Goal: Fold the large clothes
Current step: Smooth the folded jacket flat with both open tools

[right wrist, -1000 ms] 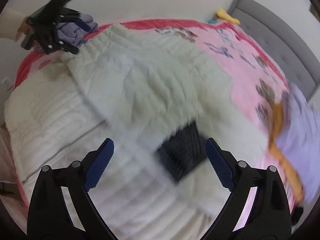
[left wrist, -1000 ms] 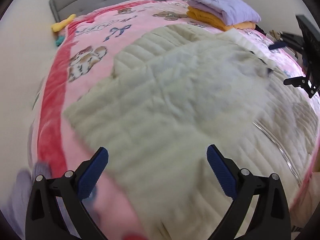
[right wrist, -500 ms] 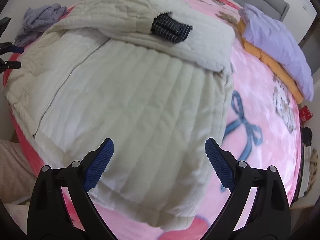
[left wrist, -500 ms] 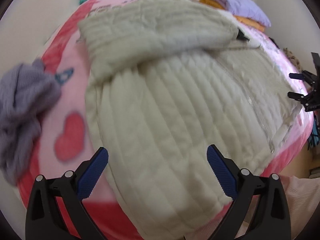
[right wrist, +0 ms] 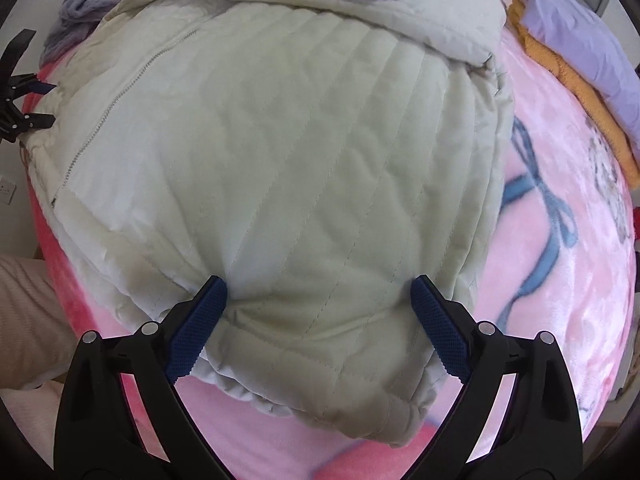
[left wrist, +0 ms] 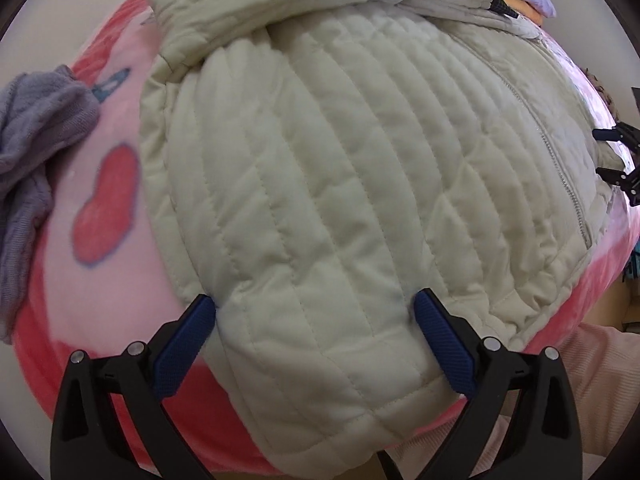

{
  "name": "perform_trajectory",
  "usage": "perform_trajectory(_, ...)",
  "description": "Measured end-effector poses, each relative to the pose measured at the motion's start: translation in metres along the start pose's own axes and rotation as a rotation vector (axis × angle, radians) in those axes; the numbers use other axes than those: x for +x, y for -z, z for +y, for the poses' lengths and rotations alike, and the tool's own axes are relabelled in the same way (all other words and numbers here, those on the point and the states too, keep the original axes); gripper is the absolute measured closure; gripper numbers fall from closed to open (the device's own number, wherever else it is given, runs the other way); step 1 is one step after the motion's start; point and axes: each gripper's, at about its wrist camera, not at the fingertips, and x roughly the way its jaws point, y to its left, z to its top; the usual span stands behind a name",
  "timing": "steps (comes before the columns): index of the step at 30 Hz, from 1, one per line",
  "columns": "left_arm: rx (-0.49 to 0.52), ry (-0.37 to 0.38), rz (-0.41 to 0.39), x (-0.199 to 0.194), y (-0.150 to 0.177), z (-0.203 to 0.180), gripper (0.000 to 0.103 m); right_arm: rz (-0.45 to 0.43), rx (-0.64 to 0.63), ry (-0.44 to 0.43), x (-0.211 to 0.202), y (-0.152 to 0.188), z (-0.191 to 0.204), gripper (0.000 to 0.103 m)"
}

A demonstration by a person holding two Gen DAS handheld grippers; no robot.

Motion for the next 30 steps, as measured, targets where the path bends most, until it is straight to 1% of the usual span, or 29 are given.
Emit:
perform_trajectory(3,0.018,-0.012,-0.031,-0.023,0.002,-0.004,0.005,-0.042,-0.002,0.015,-0.023,0.004,-0.003,0.013)
perform_trajectory(4,0.014,-0.009,-0.045,-0.030,0.004,-0.004,0.005,-0.040,0.008,0.017,-0.027,0.006,-0.006,0.013)
perform_trajectory(5,-0.003,0.013,-0.039,-0.036,0.008,-0.002,0.005,-0.032,0.024,0.012,-0.030,0.009,-0.009,0.013)
perform_trajectory(7,-0.057,0.068,0.001,-0.039,0.015,0.001,0.005,-0.011,0.081,0.005,-0.032,0.017,-0.021,0.013)
perform_trajectory(8,-0.126,0.132,0.030,-0.037,0.020,0.007,0.005,0.003,0.129,-0.029,-0.033,0.021,-0.029,0.013)
perform_trajectory(9,-0.178,0.172,0.046,-0.034,0.025,0.012,0.005,0.012,0.189,-0.056,-0.031,0.025,-0.038,0.013)
perform_trajectory(10,-0.226,0.198,0.059,-0.030,0.029,0.014,0.005,0.020,0.227,-0.080,-0.030,0.026,-0.040,0.013)
perform_trajectory(11,-0.303,0.226,0.073,-0.023,0.034,0.021,0.005,0.030,0.263,-0.104,-0.026,0.028,-0.043,0.013)
perform_trajectory(12,-0.373,0.250,0.077,-0.019,0.037,0.028,0.005,0.036,0.288,-0.126,-0.022,0.031,-0.044,0.014)
perform_trajectory(13,-0.410,0.264,0.076,-0.016,0.039,0.033,0.005,0.039,0.309,-0.145,-0.019,0.031,-0.048,0.016)
perform_trajectory(14,-0.468,0.280,0.069,-0.014,0.042,0.040,0.005,0.040,0.335,-0.166,-0.015,0.030,-0.051,0.016)
perform_trajectory(15,-0.494,0.282,0.066,-0.013,0.044,0.043,0.005,0.040,0.349,-0.173,-0.014,0.029,-0.051,0.016)
perform_trajectory(17,-0.513,0.255,0.053,-0.013,0.047,0.047,0.005,0.037,0.363,-0.185,-0.013,0.031,-0.050,0.016)
perform_trajectory(20,-0.511,0.234,0.072,-0.008,0.050,0.050,0.005,0.044,0.385,-0.187,-0.012,0.034,-0.054,0.016)
perform_trajectory(22,-0.541,0.272,0.092,-0.002,0.056,0.049,0.005,0.070,0.419,-0.193,-0.009,0.040,-0.055,0.016)
perform_trajectory(23,-0.555,0.298,0.109,0.004,0.057,0.051,0.005,0.075,0.437,-0.200,-0.009,0.043,-0.060,0.017)
perform_trajectory(24,-0.559,0.308,0.115,0.006,0.057,0.054,0.005,0.071,0.456,-0.208,-0.009,0.044,-0.060,0.018)
perform_trajectory(27,-0.543,0.283,0.124,0.009,0.055,0.053,0.005,0.047,0.516,-0.230,-0.010,0.044,-0.062,0.018)
perform_trajectory(30,-0.515,0.286,0.117,0.007,0.052,0.049,0.005,0.045,0.507,-0.210,-0.010,0.045,-0.059,0.019)
